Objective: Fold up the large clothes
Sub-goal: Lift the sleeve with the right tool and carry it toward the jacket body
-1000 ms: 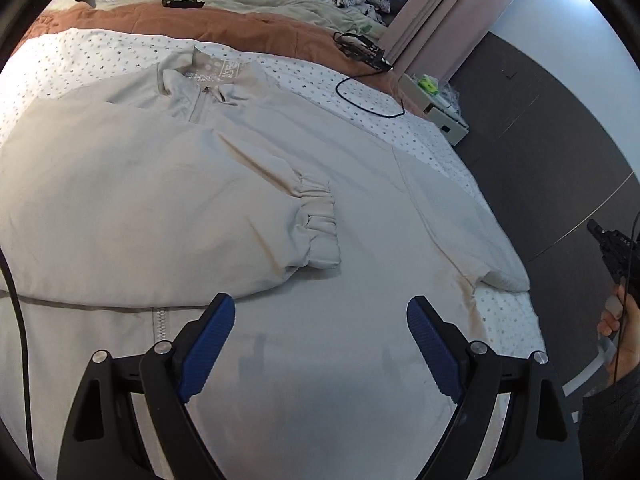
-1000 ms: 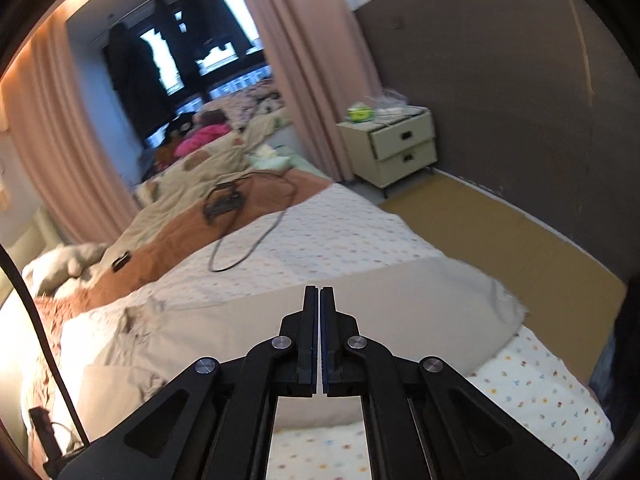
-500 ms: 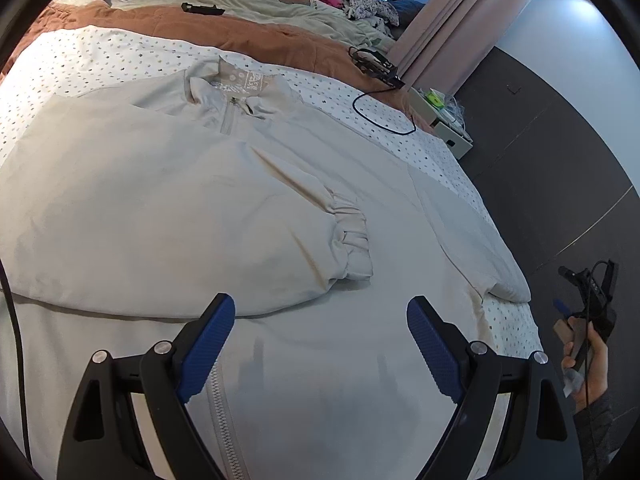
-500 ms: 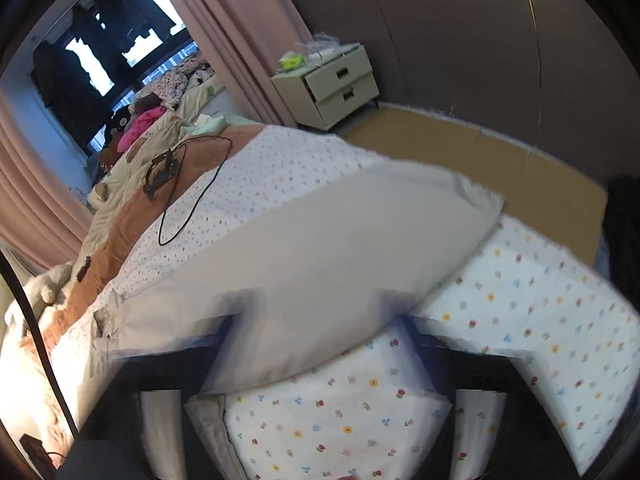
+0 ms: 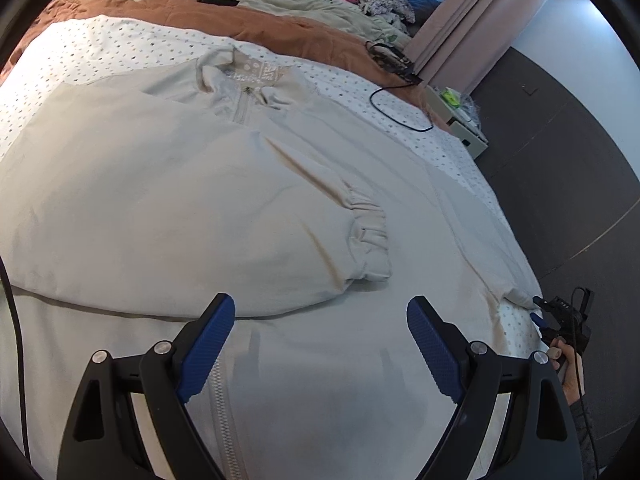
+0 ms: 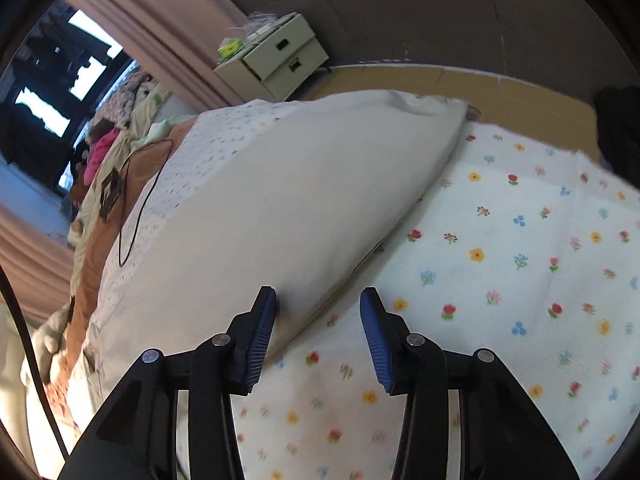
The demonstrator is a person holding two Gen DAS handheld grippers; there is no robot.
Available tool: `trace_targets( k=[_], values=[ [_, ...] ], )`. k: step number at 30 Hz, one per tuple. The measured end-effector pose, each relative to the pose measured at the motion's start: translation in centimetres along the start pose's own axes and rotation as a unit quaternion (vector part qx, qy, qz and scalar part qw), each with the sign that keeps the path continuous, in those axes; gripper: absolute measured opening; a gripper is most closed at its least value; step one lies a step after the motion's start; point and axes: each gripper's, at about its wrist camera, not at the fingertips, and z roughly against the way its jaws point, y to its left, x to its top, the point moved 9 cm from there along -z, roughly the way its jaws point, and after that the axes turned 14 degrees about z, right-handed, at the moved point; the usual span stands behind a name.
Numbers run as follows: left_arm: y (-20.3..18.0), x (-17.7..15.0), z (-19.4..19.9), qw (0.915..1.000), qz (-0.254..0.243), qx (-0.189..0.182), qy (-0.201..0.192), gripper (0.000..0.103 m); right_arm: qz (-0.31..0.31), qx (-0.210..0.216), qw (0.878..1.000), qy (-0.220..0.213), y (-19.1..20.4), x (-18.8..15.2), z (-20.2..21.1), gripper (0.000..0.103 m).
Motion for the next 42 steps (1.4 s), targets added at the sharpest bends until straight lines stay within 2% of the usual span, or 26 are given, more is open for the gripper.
trace_targets(
  k=[3, 6, 7, 8, 9, 11, 15, 19, 23, 27, 33, 42],
  values=[
    [0.5, 0.0, -0.4, 1.0, 0.004, 0.007, 0.001, 0.089, -0.011, 0.011, 1.0, -0.017, -0.3, 1.0, -1.1, 0.042],
    [0.8, 0.0, -0.8, 0.9999, 0.01, 0.011, -0.001, 0.089, 0.007, 0.002, 1.0, -0.019, -0.3, 1.6, -1.9, 0.041],
    [0.8, -0.1, -1.2, 0.9999, 0.009, 0.008, 0.003, 0.089, 0.018, -0.009, 1.0, -0.018, -0.2, 1.6, -2.3, 0.035],
    [1.0, -0.2, -1.6, 0.9999, 0.009, 0.011, 0.006, 0.09, 0.026, -0.02, 0.999, -0.017, -0.3, 1.3, -2.1, 0.013],
    [1.3, -0.2, -2.0, 0.9997, 0.013, 0.016, 0.009, 0.09, 0.03, -0.019, 0.999, -0.018, 0.1, 1.4, -2.0, 0.006],
    [1.8, -0.2, -2.5, 0.9994, 0.025, 0.017, 0.016, 0.089, 0.038, -0.015, 0.999, -0.035, 0.7, 1.7, -1.3, 0.0],
    [2.7, -0.2, -2.7, 0.9989, 0.037, 0.022, 0.017, 0.089, 0.088, -0.018, 0.993, -0.074, 3.8, 3.1, 1.2, 0.0],
    [3.4, -0.3, -3.0, 0.9982, 0.053, 0.019, 0.023, 0.089, 0.123, -0.001, 0.986, -0.112, 7.8, 4.8, 4.7, 0.0],
    [3.6, -0.3, -2.8, 0.9981, 0.054, 0.014, 0.026, 0.089, 0.162, 0.026, 0.976, -0.143, 12.8, 5.5, 8.2, 0.0],
    [3.8, 0.4, -1.8, 0.9981, 0.059, 0.001, 0.016, 0.089, 0.205, 0.06, 0.964, -0.161, 18.2, 4.9, 10.8, 0.0],
    [4.6, 1.7, 0.0, 0.9972, 0.074, -0.01, -0.004, 0.089, 0.25, 0.12, 0.946, -0.166, 25.1, 2.4, 13.5, 0.0],
    [6.1, 3.7, 2.7, 0.9949, 0.092, -0.022, -0.034, 0.089, 0.279, 0.215, 0.927, -0.13, 32.5, -3.0, 14.3, 0.0]
  ],
)
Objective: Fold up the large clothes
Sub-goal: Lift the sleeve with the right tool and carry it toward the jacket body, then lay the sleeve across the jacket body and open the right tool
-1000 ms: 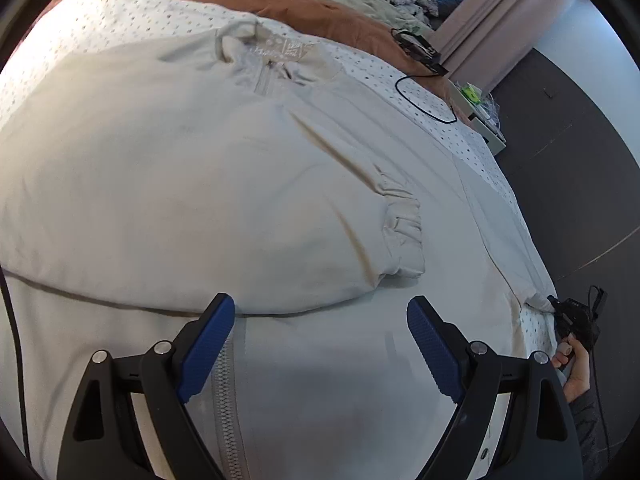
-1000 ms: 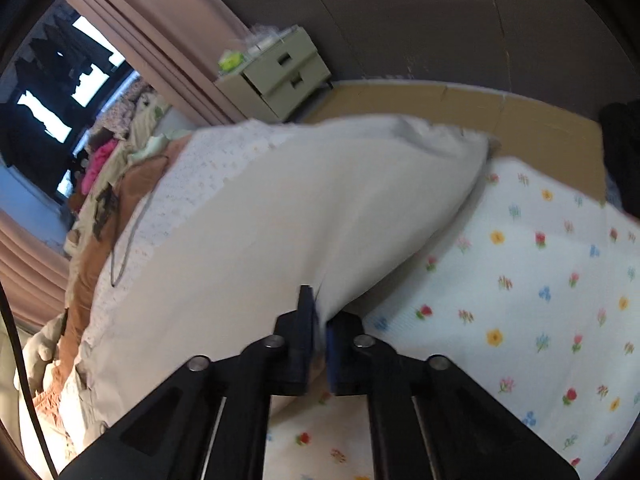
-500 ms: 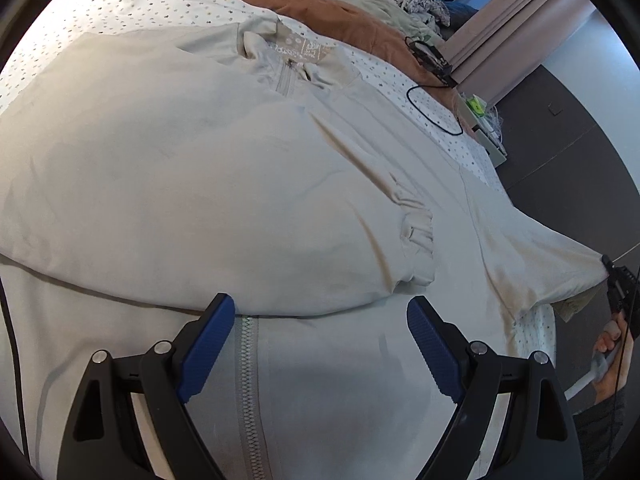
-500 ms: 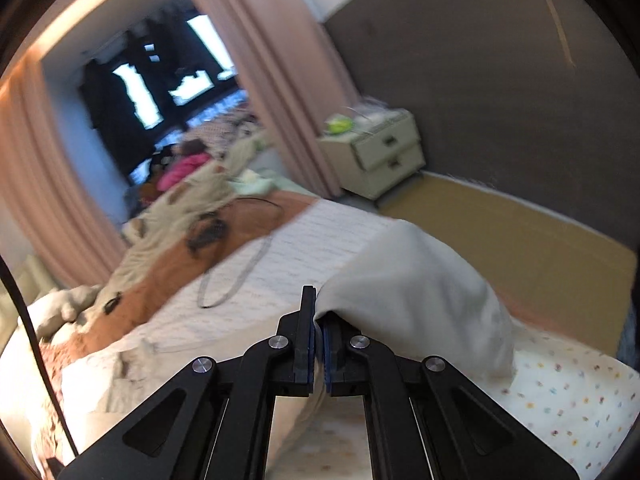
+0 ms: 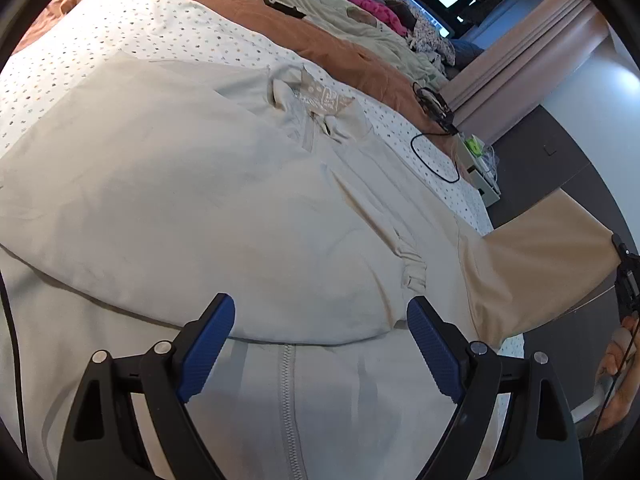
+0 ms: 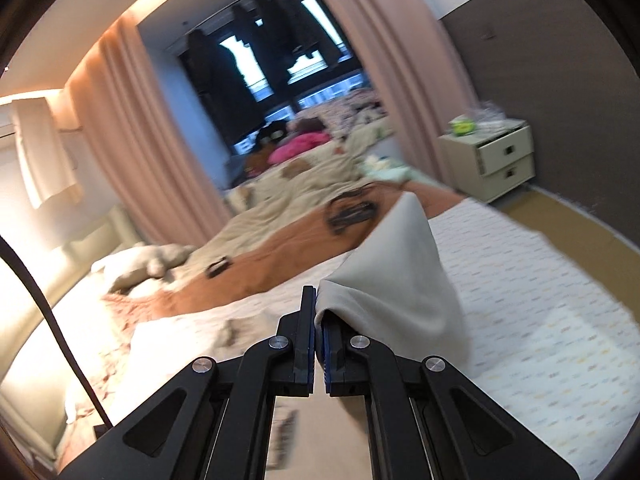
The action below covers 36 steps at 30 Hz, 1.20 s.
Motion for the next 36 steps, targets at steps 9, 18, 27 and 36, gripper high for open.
trace_targets(
  k=[9, 18, 27, 36],
  values=[
    [1.4, 2.1, 2.3, 0.9987, 0.034, -0.014, -0.035, 0.089, -0.051, 0.097, 0.993, 0.053, 3.3, -5.8, -4.5, 0.0],
    [3.0, 3.4, 3.3, 0.9975, 0.047, -0.01, -0.052, 0.089, -0.111, 0.117, 0.975, 0.153, 5.4, -10.9, -11.1, 0.003],
    [4.0, 4.1, 4.1, 0.9967, 0.056, -0.013, -0.057, 0.089, -0.185, 0.092, 0.97, 0.132, 1.0, -11.3, -8.5, 0.103],
    [2.7, 2.9, 2.9, 0.9982, 0.042, -0.012, -0.042, 0.089, -0.24, 0.031, 0.963, 0.114, -7.1, -10.1, -5.7, 0.092]
  ],
)
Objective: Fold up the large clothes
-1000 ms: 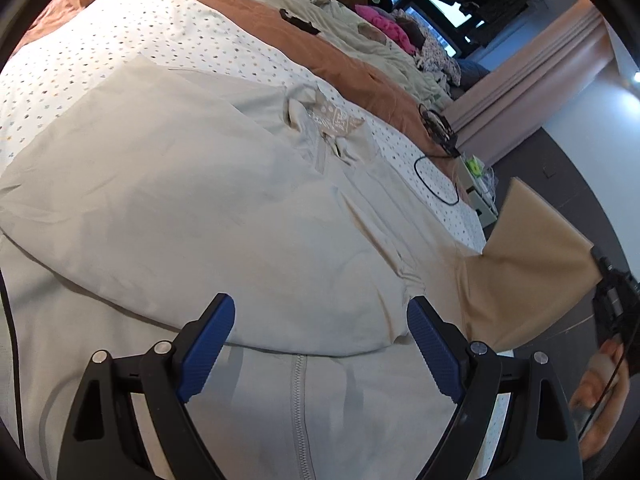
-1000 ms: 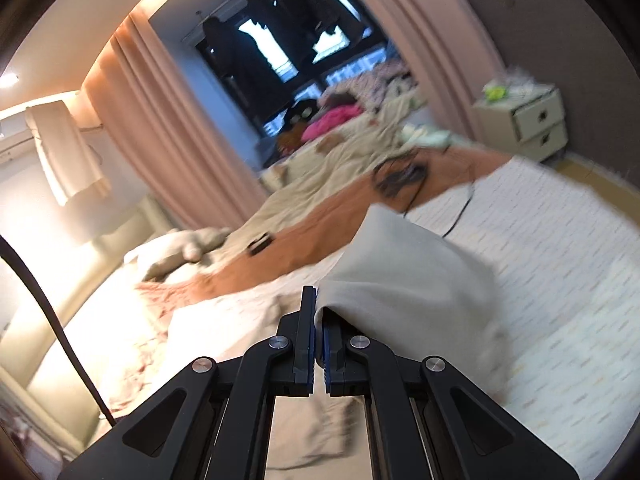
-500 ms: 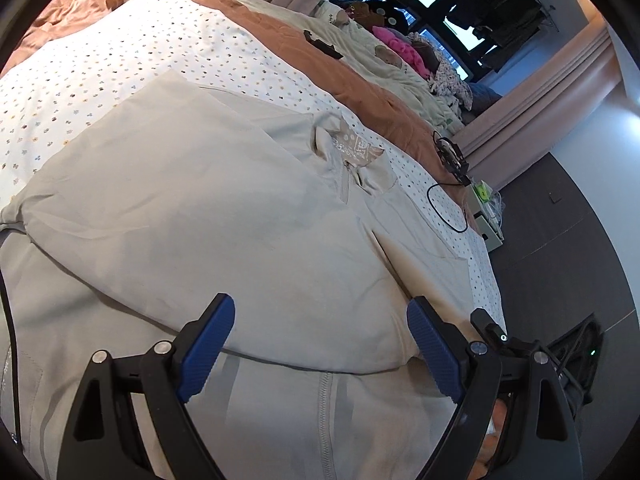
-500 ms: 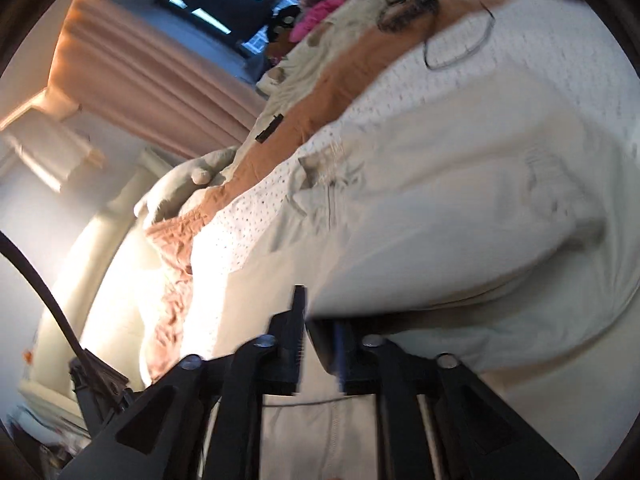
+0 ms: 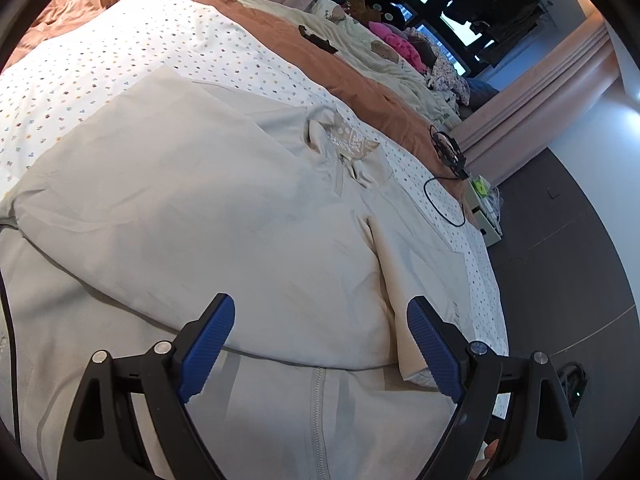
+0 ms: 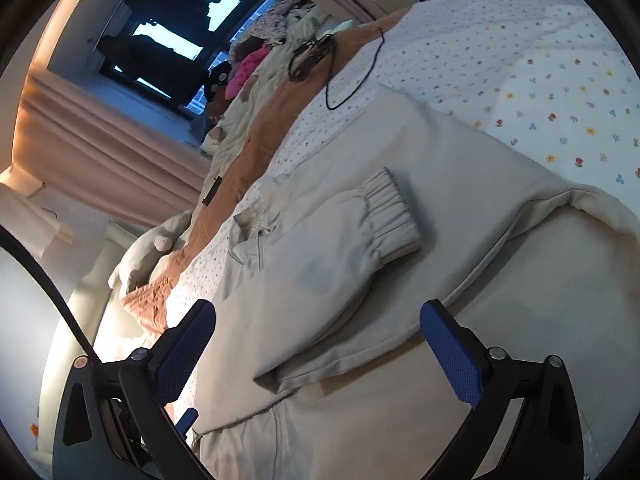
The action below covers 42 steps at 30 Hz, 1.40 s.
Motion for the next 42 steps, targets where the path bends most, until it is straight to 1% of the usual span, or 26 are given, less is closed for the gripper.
trace_targets(
  k=[1, 2, 4, 5, 6, 7, 8, 9, 10, 11, 12, 16, 20, 24, 26, 27, 28, 30, 31, 32, 33, 34, 35, 37, 39, 42],
  values=[
    [-0.1, -0.2, -0.2, 1.0, -0.004, 0.002, 0.003, 0.089, -0.01, 0.006, 1.0, 0.003, -0.3, 0.4, -0.4, 0.082],
    [-0.2, -0.3, -0.3, 1.0, -0.007, 0.004, 0.004, 0.089, -0.015, 0.012, 1.0, 0.006, -0.4, 0.7, -1.0, 0.078],
    [-0.2, -0.3, -0.2, 0.9999, -0.011, 0.006, 0.004, 0.089, -0.017, 0.004, 1.0, 0.018, -0.6, 1.2, -3.0, 0.076],
    [-0.1, -0.3, -0.1, 0.9999, -0.011, 0.006, 0.003, 0.089, -0.02, -0.005, 1.0, 0.024, -0.9, 1.0, -4.5, 0.07],
    [0.0, -0.1, 0.0, 0.9999, -0.011, 0.007, 0.002, 0.089, -0.025, -0.013, 0.999, 0.032, -1.8, -0.1, -5.4, 0.065],
    [0.1, -0.1, 0.2, 0.9999, -0.011, 0.008, 0.001, 0.089, -0.034, -0.015, 0.998, 0.042, -2.2, -0.3, -6.8, 0.045],
    [0.3, 0.0, 0.3, 0.9999, -0.011, 0.01, -0.001, 0.089, -0.04, -0.005, 0.998, 0.045, -2.4, -0.3, -7.4, 0.019],
    [0.5, 0.3, 0.5, 0.9999, -0.01, 0.011, -0.003, 0.089, -0.039, 0.001, 0.998, 0.043, -1.9, -0.9, -7.7, 0.011],
    [0.8, 0.6, 0.8, 0.9999, -0.007, 0.012, -0.005, 0.089, -0.027, 0.0, 0.999, 0.037, -1.3, -0.6, -7.9, 0.007],
    [0.9, 0.8, 0.9, 0.9999, -0.003, 0.011, -0.007, 0.089, -0.007, -0.001, 1.0, 0.026, -0.8, -0.8, -7.3, 0.006],
    [1.3, 1.2, 1.3, 0.9999, 0.003, 0.009, -0.009, 0.089, 0.022, 0.003, 1.0, 0.014, 0.9, -0.5, -7.0, 0.006],
    [2.9, 2.7, 3.4, 0.9991, 0.033, 0.002, -0.028, 0.089, 0.097, 0.025, 0.995, 0.004, 6.5, -0.2, -7.4, 0.006],
    [4.3, 4.2, 5.8, 0.9979, 0.044, -0.003, -0.047, 0.089, 0.15, 0.041, 0.988, 0.02, 11.5, -1.2, -8.9, 0.006],
    [6.7, 6.0, 7.9, 0.994, 0.084, -0.008, -0.07, 0.089, 0.211, 0.052, 0.975, 0.04, 16.5, -2.9, -10.4, 0.006],
    [7.7, 6.5, 8.6, 0.9914, 0.105, -0.01, -0.077, 0.089, 0.229, 0.07, 0.969, 0.067, 18.9, -4.7, -11.6, 0.007],
    [8.1, 6.8, 8.9, 0.9905, 0.112, -0.013, -0.079, 0.089, 0.226, 0.081, 0.967, 0.081, 19.0, -5.6, -11.9, 0.007],
    [8.5, 6.9, 9.1, 0.9897, 0.118, -0.015, -0.08, 0.089, 0.217, 0.096, 0.966, 0.107, 19.8, -6.7, -12.9, 0.008],
    [8.9, 7.4, 9.5, 0.9885, 0.125, -0.017, -0.084, 0.089, 0.2, 0.112, 0.962, 0.148, 20.2, -8.4, -13.8, 0.013],
    [9.0, 7.5, 9.6, 0.9884, 0.125, -0.017, -0.085, 0.089, 0.197, 0.118, 0.96, 0.161, 20.5, -9.2, -14.3, 0.023],
    [9.1, 7.7, 9.7, 0.9882, 0.125, -0.016, -0.087, 0.089, 0.194, 0.126, 0.958, 0.169, 20.8, -9.7, -14.7, 0.044],
    [9.3, 7.8, 9.8, 0.9879, 0.126, -0.016, -0.089, 0.089, 0.19, 0.139, 0.956, 0.175, 21.2, -10.0, -14.9, 0.06],
    [9.4, 7.9, 9.8, 0.9877, 0.127, -0.016, -0.089, 0.089, 0.187, 0.152, 0.953, 0.182, 21.5, -10.5, -14.8, 0.09],
    [9.5, 7.9, 9.8, 0.9876, 0.128, -0.016, -0.089, 0.089, 0.188, 0.157, 0.952, 0.184, 21.7, -10.6, -14.7, 0.096],
    [9.8, 7.9, 9.7, 0.9874, 0.13, -0.014, -0.088, 0.089, 0.19, 0.158, 0.951, 0.187, 21.5, -10.4, -14.7, 0.096],
    [9.9, 7.8, 9.6, 0.9877, 0.13, -0.013, -0.086, 0.089, 0.178, 0.16, 0.952, 0.191, 20.8, -9.8, -14.6, 0.096],
    [9.7, 7.7, 9.1, 0.9886, 0.126, -0.009, -0.082, 0.089, 0.165, 0.162, 0.957, 0.177, 18.9, -8.1, -13.3, 0.096]
  ],
)
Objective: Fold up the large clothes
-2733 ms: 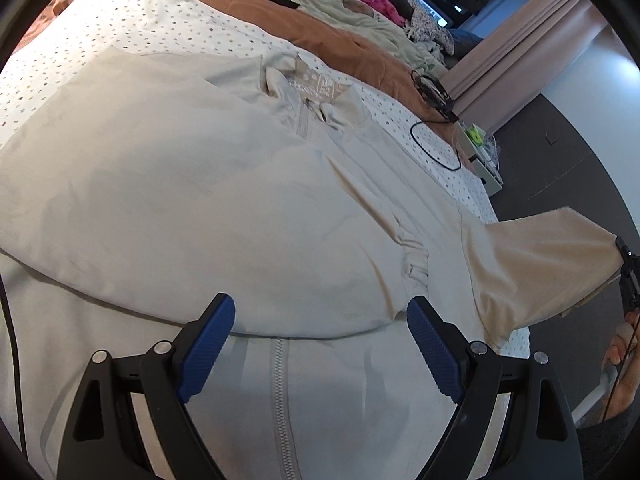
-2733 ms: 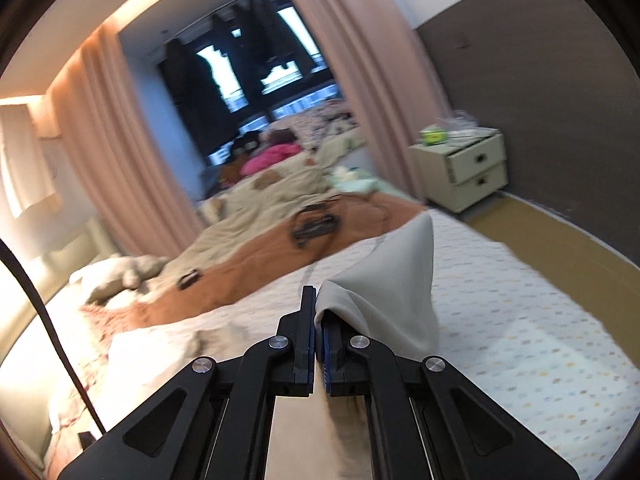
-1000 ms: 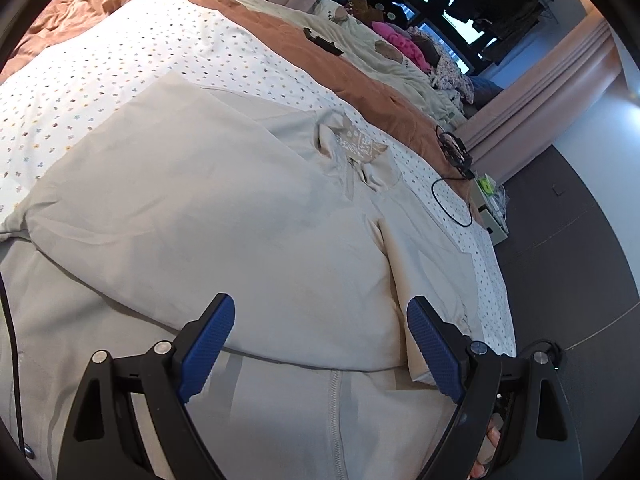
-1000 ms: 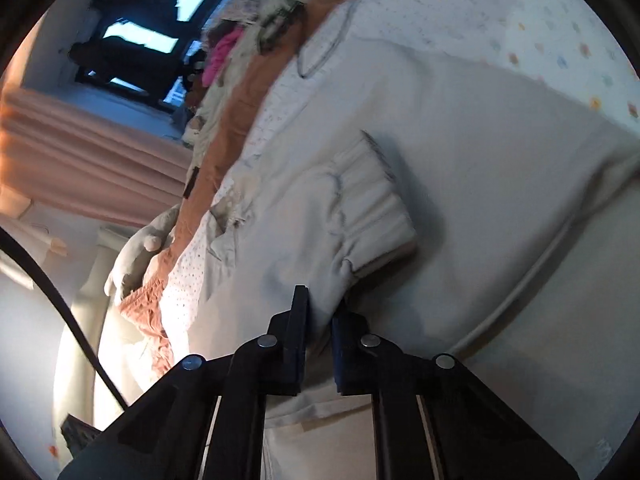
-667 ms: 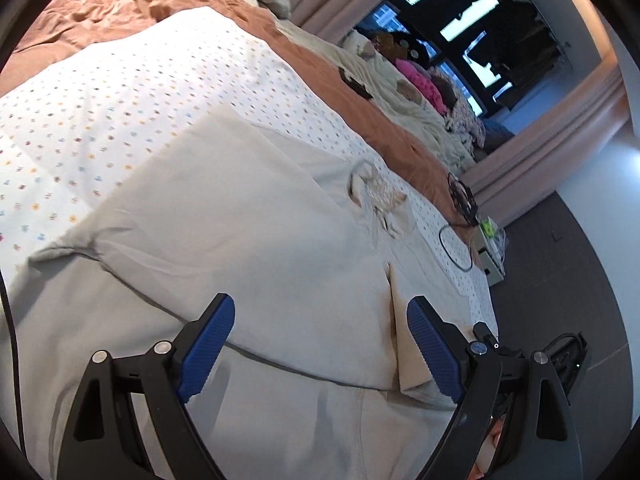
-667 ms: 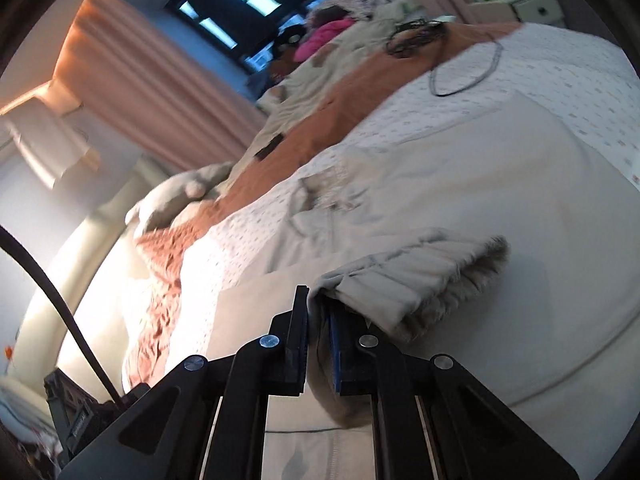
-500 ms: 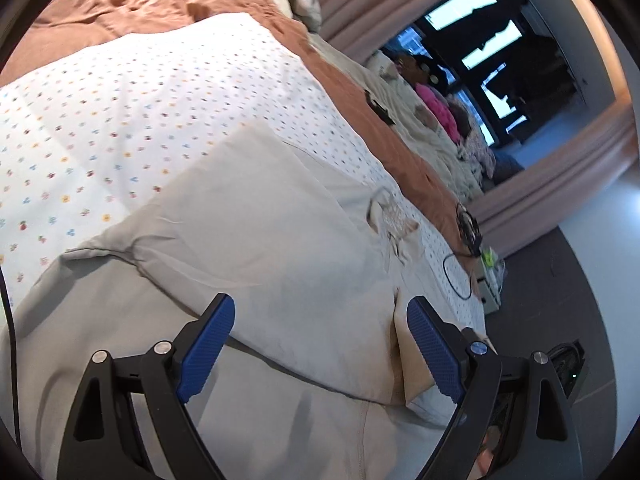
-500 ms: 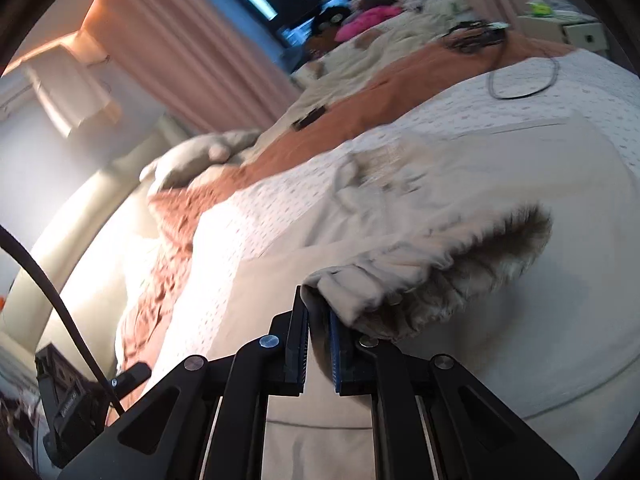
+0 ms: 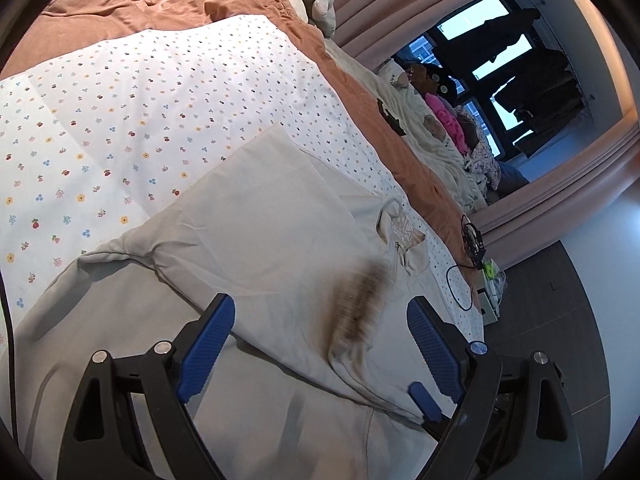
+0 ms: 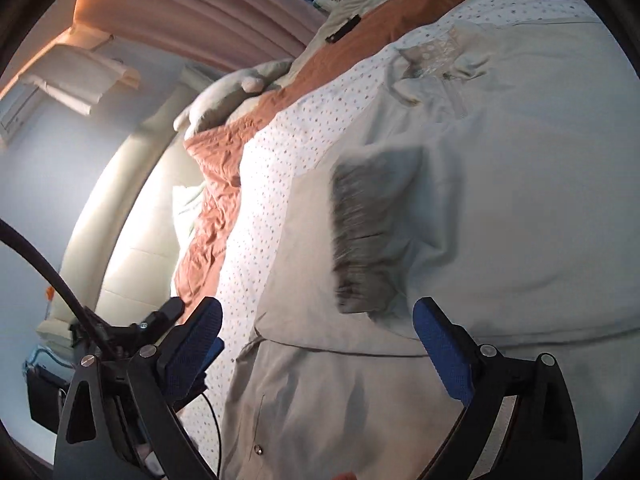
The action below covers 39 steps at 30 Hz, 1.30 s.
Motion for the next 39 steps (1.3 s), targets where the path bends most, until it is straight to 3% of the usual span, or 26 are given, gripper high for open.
trace_targets(
  k=[5, 10, 12, 14, 21, 25, 28, 31, 36, 39],
  values=[
    [-0.5, -1.1, -1.6, 0.9995, -0.021, 0.016, 0.016, 0.089, -0.022, -0.061, 0.997, -0.035, -5.0, -1.5, 5.5, 0.096],
    [-1.1, -3.5, -4.2, 0.9977, -0.044, 0.03, 0.043, 0.089, -0.074, -0.143, 0.984, -0.072, -11.3, -3.8, 11.4, 0.096],
    [-1.5, -4.7, -5.6, 0.9961, -0.057, 0.034, 0.058, 0.089, -0.114, -0.157, 0.978, -0.079, -13.5, -4.7, 12.6, 0.095],
    [-1.7, -5.6, -6.6, 0.9945, -0.07, 0.045, 0.065, 0.089, -0.143, -0.168, 0.971, -0.091, -15.4, -4.8, 13.6, 0.082],
    [-1.0, -7.2, -9.3, 0.9894, -0.096, 0.082, 0.071, 0.089, -0.208, -0.198, 0.95, -0.124, -18.4, -5.8, 16.9, 0.08],
    [-0.9, -7.2, -10.3, 0.9873, -0.115, 0.091, 0.061, 0.089, -0.216, -0.208, 0.944, -0.134, -19.2, -6.3, 18.0, 0.063],
    [-1.0, -7.0, -11.1, 0.9842, -0.135, 0.105, 0.046, 0.089, -0.236, -0.223, 0.934, -0.149, -19.9, -6.9, 18.9, 0.045],
    [-1.0, -6.8, -11.8, 0.9839, -0.139, 0.105, 0.04, 0.089, -0.247, -0.228, 0.928, -0.164, -20.2, -7.3, 19.9, 0.038],
    [-1.8, -7.9, -12.8, 0.981, -0.16, 0.095, 0.055, 0.076, -0.25, -0.239, 0.922, -0.173, -20.6, -7.4, 19.9, 0.026],
    [-1.9, -8.6, -13.2, 0.9769, -0.176, 0.108, 0.056, 0.06, -0.26, -0.24, 0.916, -0.186, -21.3, -7.6, 20.3, 0.017]
  ],
)
